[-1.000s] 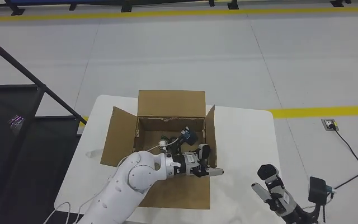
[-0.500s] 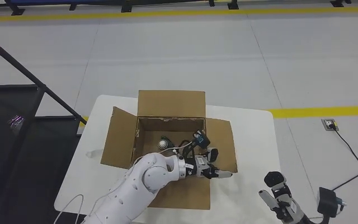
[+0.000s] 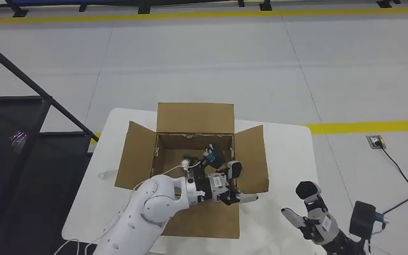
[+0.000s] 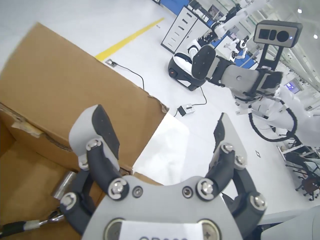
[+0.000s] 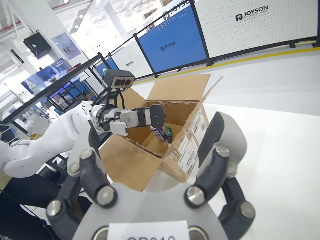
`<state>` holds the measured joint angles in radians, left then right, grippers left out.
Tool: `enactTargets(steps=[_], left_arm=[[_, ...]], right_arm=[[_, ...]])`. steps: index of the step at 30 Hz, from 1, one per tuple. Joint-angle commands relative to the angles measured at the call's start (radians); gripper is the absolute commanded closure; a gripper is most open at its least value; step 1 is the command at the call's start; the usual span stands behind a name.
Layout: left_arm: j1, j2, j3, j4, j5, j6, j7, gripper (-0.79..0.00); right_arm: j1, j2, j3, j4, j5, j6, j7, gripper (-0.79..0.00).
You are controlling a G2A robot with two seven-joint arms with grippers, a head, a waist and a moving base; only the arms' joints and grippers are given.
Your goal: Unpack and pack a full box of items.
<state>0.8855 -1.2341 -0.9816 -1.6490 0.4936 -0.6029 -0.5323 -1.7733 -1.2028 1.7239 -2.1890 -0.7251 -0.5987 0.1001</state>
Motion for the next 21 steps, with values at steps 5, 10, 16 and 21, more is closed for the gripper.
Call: enactTargets(steps=[5, 10, 16, 21], left_arm=[[0.179, 0.056, -0.275, -0.244, 0.012, -0.033, -0.018, -0.785], [0.345, 0.089, -0.543, -0.377, -0.011, -0.076, 0.019, -0.785], [0.546, 0.111, -0.908, -0.409, -0.097, -0.142, 0.099, -0.785], [0.658, 0.115, -1.099, -0.336, -0.154, -0.187, 0.157, -0.785]], right_arm=[[0.128, 0.010, -0.055, -0.133, -0.106, 0.104, 0.226, -0.785], [0.347, 0.016, -0.218, -0.152, -0.171, 0.168, 0.494, -0.785], [0.803, -0.014, -0.572, 0.073, -0.229, 0.290, 0.804, -0.785], [1.070, -0.066, -0.790, 0.309, -0.245, 0.410, 0.879, -0.785]])
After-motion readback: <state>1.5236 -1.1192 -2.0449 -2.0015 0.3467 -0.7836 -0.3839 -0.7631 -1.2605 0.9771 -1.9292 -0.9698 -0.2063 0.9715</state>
